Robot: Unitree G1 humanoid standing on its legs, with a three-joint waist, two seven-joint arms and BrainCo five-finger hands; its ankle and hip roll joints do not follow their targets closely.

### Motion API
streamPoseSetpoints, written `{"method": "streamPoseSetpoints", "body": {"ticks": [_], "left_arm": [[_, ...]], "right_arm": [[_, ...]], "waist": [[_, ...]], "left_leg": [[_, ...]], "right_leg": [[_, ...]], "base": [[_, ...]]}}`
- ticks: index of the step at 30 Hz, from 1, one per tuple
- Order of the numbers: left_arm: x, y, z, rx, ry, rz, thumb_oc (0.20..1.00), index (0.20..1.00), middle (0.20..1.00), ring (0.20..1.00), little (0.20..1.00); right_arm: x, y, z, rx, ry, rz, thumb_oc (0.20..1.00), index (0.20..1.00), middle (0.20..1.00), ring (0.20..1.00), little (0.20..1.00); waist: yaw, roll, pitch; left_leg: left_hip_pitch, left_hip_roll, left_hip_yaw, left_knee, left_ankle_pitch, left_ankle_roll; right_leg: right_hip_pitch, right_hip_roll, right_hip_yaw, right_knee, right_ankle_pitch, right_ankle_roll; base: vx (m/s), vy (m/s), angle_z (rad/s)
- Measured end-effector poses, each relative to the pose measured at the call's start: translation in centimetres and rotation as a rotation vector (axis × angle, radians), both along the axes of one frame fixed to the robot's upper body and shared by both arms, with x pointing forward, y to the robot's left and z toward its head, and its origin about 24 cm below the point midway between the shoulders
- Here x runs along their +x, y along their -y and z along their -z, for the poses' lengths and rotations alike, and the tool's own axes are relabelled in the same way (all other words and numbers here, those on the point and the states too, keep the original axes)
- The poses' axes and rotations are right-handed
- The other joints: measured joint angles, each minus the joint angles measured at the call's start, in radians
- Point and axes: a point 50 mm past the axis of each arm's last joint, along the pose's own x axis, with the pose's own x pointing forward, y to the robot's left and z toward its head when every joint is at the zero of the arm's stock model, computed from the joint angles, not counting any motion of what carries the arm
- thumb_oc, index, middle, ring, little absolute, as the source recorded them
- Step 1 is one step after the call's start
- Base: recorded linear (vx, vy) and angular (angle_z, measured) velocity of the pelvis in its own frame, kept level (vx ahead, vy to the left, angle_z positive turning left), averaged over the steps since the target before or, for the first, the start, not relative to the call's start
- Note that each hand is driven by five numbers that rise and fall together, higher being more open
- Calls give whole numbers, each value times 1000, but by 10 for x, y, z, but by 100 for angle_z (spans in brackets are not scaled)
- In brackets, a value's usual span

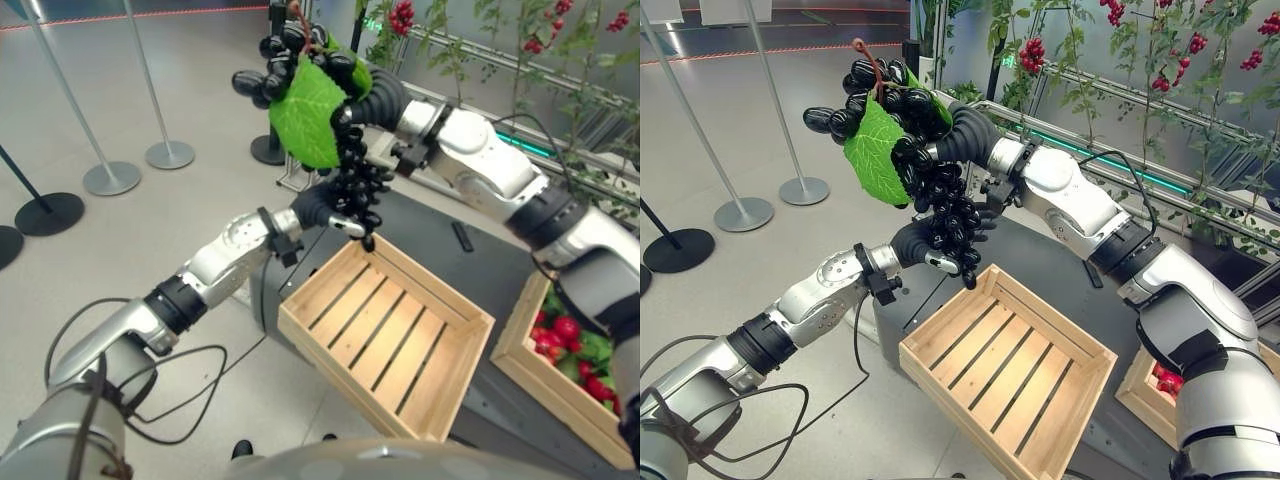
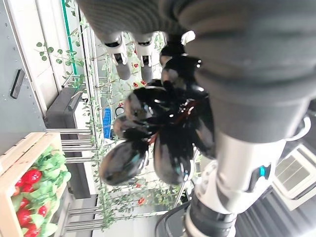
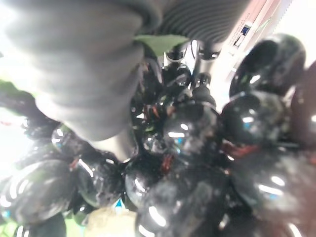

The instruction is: Pick up the fruits from the basket on one side to the basket on the other side

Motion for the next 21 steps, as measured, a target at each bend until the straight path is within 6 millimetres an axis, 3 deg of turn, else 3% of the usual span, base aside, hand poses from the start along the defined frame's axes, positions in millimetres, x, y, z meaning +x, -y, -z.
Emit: {"method": "streamPoseSetpoints", "body": {"ticks": [9,21], "left_arm": [[-4,-16,16,-110,-83,-95,1000,1000,1000,1000,1000],[-3,-17,16,-108,-82,-113,1000,1000,1000,1000,1000]], "right_arm": [[3,24,31,84,-101,66,200,200,200,200,200],[-12,18,46,83,-140,-10,200,200,200,200,200]], "waist": [[1,2,1],[-1,16,12]], "left_leg": [[0,0,0,0,0,0],[0,0,0,0,0,0]], "right_leg": [[0,0,-1,0,-2,3],[1,-1,-1,0,-2,3]], "base": [[0,0,0],[0,0,0]]}}
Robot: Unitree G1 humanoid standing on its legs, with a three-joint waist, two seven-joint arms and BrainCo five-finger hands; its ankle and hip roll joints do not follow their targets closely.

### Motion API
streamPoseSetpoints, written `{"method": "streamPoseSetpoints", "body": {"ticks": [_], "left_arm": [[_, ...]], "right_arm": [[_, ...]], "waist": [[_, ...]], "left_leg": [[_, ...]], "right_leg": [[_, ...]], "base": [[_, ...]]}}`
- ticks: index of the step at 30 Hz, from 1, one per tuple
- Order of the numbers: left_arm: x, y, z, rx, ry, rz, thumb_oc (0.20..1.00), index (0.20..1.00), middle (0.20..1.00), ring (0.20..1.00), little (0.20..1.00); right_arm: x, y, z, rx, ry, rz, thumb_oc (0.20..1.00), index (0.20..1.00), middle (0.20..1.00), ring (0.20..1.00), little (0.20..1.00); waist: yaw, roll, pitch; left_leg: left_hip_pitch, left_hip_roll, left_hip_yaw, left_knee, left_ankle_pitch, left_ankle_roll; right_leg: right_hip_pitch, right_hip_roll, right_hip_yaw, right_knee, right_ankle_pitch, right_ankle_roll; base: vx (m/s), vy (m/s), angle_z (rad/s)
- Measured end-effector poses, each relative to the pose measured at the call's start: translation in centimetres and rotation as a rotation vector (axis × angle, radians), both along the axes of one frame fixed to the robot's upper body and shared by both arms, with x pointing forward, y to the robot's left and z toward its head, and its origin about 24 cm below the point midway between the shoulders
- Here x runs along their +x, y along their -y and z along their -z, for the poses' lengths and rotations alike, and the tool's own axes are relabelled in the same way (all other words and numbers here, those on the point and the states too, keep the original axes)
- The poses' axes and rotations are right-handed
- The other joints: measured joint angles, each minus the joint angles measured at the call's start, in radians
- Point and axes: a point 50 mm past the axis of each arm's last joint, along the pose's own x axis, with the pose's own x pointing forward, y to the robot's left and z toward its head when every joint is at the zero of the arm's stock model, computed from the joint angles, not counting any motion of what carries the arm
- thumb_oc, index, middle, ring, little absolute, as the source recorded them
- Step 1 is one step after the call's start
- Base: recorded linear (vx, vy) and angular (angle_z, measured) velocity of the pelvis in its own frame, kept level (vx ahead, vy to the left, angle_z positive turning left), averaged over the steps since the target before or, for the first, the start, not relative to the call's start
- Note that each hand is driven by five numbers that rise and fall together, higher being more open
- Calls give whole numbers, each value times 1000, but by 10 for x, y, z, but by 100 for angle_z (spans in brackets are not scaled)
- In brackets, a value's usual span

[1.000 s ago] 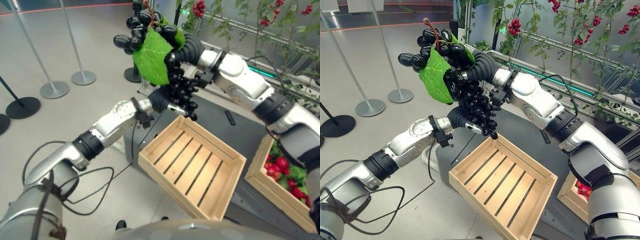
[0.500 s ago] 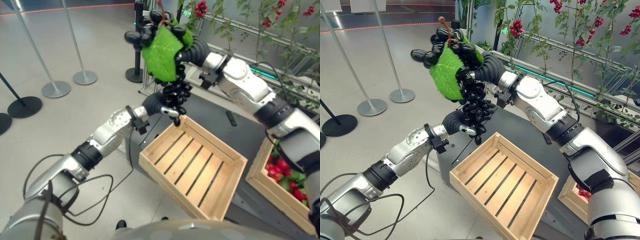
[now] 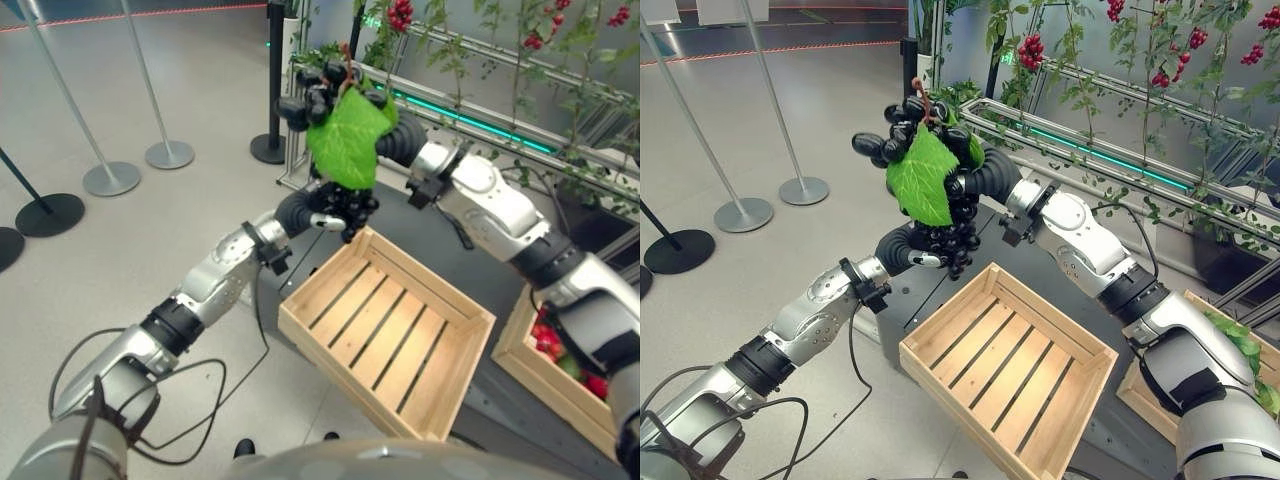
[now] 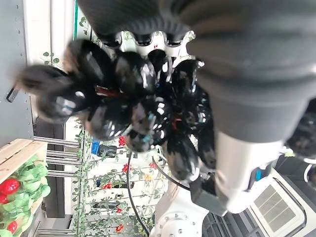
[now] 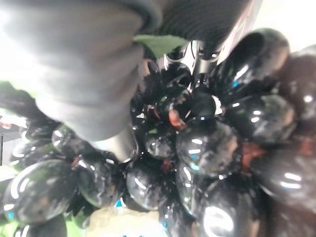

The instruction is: Pick up the fruits from the basket on one side to the basket on the other side

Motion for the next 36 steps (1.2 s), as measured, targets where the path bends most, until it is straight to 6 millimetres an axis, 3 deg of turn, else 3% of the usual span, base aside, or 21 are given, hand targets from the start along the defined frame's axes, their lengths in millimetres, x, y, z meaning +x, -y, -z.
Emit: {"method": "streamPoseSetpoints", "body": {"ticks": [28,29,31,32,34,36], "left_arm": [[-2,12,1,-10,13,13,1000,1000,1000,1000,1000],[-2,12,1,-10,13,13,774,774,774,774,774],[-2,12,1,-10,13,14,592,592,592,592,592],[-2,12,1,-10,13,14,592,592,592,592,592],[-2,12,1,-9,13,14,200,200,200,200,200],[-2,12,1,-10,13,15,200,200,200,200,200]], "right_arm": [[-6,-26,4,31,-17,-76,200,200,200,200,200],[-7,-28,4,35,-18,-80,200,200,200,200,200],[-7,-29,4,38,-20,-82,200,200,200,200,200],[-7,-29,4,38,-20,-82,200,200,200,200,200],[-6,-30,4,36,-16,-78,200,200,200,200,200],[-7,-32,4,44,-18,-82,200,200,200,200,200]], "waist": [[1,10,7],[1,10,7],[1,10,7],[1,10,7],[2,10,7],[1,10,7]], "left_leg": [[0,0,0,0,0,0],[0,0,0,0,0,0],[0,-1,0,0,0,0],[0,-1,0,0,0,0],[0,-1,0,0,0,0],[1,-1,0,0,0,0]], "right_leg": [[0,0,1,0,0,0],[0,0,1,0,0,0],[0,0,1,0,0,0],[0,0,1,0,0,0],[0,0,0,0,0,0],[1,-1,0,0,0,0]], "base": [[0,0,0],[0,0,0],[0,0,0],[0,0,0],[0,0,0],[0,0,0]]}}
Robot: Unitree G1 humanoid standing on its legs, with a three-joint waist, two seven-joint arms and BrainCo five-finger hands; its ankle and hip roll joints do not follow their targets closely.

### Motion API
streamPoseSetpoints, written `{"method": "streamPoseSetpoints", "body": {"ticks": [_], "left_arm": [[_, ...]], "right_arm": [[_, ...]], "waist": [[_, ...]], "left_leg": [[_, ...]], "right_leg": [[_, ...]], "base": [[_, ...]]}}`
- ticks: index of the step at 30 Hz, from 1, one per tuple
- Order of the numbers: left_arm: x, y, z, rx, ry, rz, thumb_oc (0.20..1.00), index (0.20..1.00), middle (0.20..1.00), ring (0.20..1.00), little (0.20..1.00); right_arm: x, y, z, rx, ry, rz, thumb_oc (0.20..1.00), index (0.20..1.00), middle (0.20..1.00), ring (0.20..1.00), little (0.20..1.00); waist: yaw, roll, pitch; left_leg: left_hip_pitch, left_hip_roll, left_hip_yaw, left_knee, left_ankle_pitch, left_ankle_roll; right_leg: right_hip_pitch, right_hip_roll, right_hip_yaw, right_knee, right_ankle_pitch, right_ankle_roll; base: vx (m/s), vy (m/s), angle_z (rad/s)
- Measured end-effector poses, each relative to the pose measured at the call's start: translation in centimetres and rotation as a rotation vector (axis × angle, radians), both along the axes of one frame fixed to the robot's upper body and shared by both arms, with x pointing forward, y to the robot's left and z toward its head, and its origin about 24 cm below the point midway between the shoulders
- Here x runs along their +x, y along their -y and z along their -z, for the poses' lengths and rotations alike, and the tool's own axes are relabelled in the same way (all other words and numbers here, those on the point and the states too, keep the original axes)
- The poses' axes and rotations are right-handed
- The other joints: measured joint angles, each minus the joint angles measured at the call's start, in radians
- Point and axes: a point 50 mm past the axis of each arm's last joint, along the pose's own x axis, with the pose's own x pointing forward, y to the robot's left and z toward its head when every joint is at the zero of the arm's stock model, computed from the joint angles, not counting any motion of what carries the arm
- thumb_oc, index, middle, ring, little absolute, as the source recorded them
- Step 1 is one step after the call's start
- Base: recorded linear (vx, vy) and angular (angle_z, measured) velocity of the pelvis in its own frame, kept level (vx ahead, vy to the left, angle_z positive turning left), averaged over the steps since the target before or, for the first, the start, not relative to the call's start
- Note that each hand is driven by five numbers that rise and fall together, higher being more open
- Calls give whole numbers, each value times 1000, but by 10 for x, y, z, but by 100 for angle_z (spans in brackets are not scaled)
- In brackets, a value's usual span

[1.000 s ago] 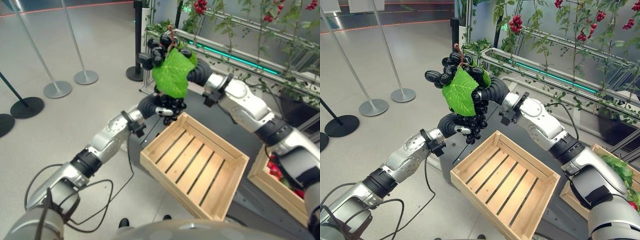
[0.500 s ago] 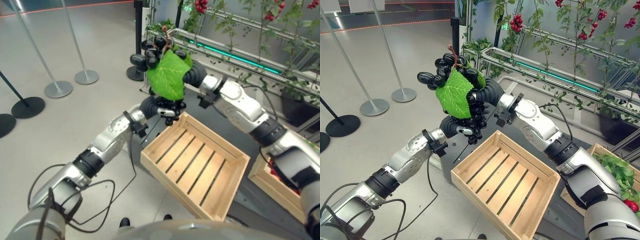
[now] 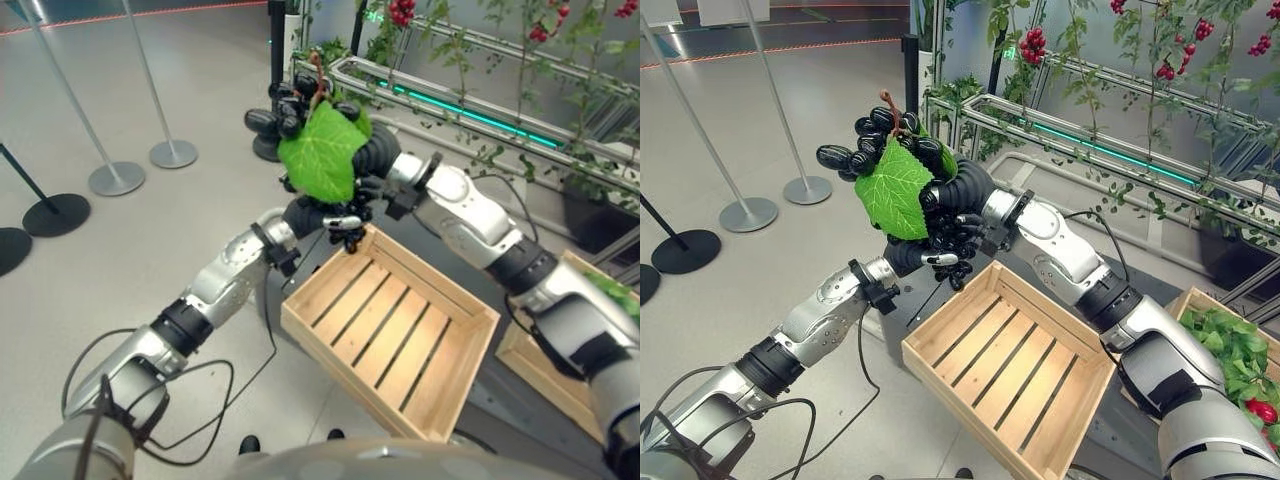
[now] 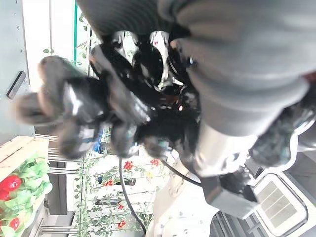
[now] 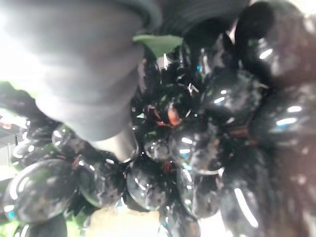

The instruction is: Pick up the fruits from the basket on one side to the basket on the other side

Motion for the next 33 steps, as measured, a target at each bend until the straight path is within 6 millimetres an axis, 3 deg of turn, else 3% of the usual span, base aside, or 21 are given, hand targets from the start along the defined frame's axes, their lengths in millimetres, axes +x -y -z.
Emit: {"method": "streamPoseSetpoints", "body": {"ticks": [19,20,21,29,33], "left_arm": [[0,1,0,-4,-1,1,200,200,200,200,200],[0,1,0,-4,-1,0,200,200,200,200,200],[0,1,0,-4,-1,0,200,200,200,200,200],[2,-11,0,-19,-2,-52,200,200,200,200,200],[3,-34,0,-34,-4,-134,200,200,200,200,200]], "right_arm": [[0,-4,1,14,-8,-9,200,200,200,200,200],[0,-4,1,14,-8,-9,900,900,900,900,900],[0,-4,1,14,-8,-9,1000,1000,1000,1000,1000],[1,4,-3,12,7,6,1000,1000,1000,1000,1000],[1,36,0,-18,14,82,1000,1000,1000,1000,1000]], "waist": [[0,0,0],[0,0,0],[0,0,0],[-1,2,1],[1,3,2]], "left_leg": [[2,0,0,0,0,0],[3,0,0,0,0,0],[4,0,0,0,0,0],[8,1,1,0,0,0],[7,1,0,0,-1,1]], "right_leg": [[2,0,0,0,2,-3],[3,0,0,0,2,-3],[4,0,0,0,2,-3],[8,0,1,0,0,0],[8,-1,-1,0,0,0]], "base": [[0,0,0],[0,0,0],[0,0,0],[0,0,0],[4,-8,1]]}}
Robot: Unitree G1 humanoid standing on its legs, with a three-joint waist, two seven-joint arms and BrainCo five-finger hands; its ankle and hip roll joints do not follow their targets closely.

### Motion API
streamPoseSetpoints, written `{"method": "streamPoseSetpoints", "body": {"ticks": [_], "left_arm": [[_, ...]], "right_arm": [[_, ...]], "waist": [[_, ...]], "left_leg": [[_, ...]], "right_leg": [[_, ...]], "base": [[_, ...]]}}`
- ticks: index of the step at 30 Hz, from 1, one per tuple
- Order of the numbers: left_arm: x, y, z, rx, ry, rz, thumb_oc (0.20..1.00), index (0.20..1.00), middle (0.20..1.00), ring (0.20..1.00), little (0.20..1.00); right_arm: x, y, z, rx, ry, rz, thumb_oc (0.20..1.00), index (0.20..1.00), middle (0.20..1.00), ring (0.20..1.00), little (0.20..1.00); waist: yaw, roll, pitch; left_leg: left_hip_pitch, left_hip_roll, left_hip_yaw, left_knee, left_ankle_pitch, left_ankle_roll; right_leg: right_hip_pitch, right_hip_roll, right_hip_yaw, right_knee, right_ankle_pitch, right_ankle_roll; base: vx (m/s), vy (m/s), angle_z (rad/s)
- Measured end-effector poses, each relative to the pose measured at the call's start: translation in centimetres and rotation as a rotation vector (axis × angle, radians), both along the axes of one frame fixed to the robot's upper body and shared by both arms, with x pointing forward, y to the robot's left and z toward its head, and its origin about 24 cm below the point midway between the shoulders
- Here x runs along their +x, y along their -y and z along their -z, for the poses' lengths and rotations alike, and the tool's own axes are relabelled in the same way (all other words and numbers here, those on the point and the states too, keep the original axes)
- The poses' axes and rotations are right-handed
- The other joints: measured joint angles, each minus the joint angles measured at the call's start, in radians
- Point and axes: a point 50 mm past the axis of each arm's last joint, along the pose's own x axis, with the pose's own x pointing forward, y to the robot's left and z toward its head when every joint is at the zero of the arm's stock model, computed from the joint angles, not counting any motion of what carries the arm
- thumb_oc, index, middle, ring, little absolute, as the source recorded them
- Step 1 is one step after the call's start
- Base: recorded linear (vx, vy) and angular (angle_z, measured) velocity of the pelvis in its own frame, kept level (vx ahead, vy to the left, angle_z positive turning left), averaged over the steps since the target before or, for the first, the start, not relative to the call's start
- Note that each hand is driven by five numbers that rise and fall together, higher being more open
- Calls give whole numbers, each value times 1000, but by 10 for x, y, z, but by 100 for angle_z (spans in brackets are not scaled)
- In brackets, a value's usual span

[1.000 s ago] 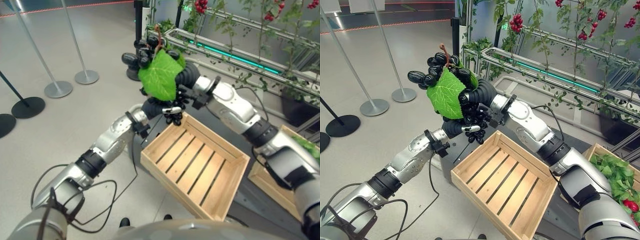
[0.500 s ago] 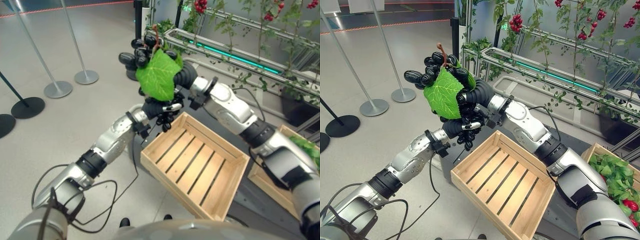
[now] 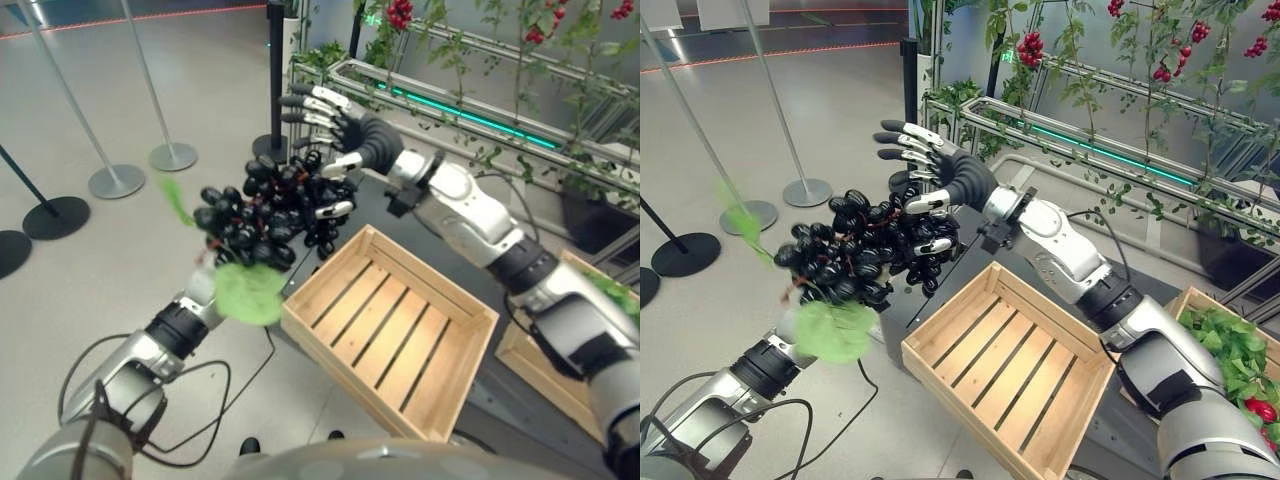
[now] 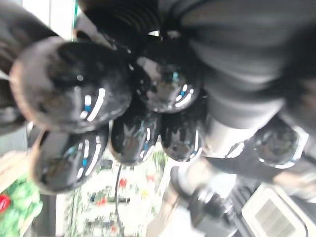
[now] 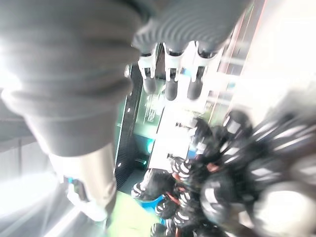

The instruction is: Pick up the fruits from the basket on one side to the basket on the other side

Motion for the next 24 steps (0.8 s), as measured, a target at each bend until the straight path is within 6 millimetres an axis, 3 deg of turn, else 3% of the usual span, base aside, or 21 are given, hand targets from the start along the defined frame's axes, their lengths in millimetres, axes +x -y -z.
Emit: {"method": "streamPoseSetpoints", "body": {"ticks": [3,6,12,19,24], "left_arm": [[-2,-26,2,-16,-7,-96,200,200,200,200,200],[-5,-38,6,-23,-19,-139,200,200,200,200,200],[-10,-61,10,-56,-17,-222,200,200,200,200,200],[-23,-91,16,-81,-18,-339,200,200,200,200,200],[-27,-100,18,-93,-15,-380,200,200,200,200,200]], "right_arm": [[-5,42,4,-4,-1,106,1000,1000,1000,1000,1000],[-10,73,15,14,-29,194,1000,1000,1000,1000,1000],[-28,111,27,34,-52,289,1000,1000,1000,1000,1000],[-36,130,28,77,-49,350,1000,1000,1000,1000,1000],[-40,139,30,131,-42,393,1000,1000,1000,1000,1000]], "waist": [[-1,1,1],[-3,4,3],[-7,12,15],[-26,19,49],[-23,21,50]], "left_leg": [[-1,-1,-1,0,-1,1],[-2,0,-4,0,-1,1],[-8,0,-8,-1,0,1],[-15,0,-26,0,0,1],[-24,-1,-42,0,1,1]], "right_leg": [[1,-1,-3,0,-1,1],[1,-1,-7,0,-2,2],[-1,-1,-19,0,-3,4],[-2,-1,-27,0,-6,6],[-1,-1,-48,0,-14,5]], "base": [[7,-20,1],[8,-46,2],[0,-17,3],[2,-46,5],[18,-57,14]]}}
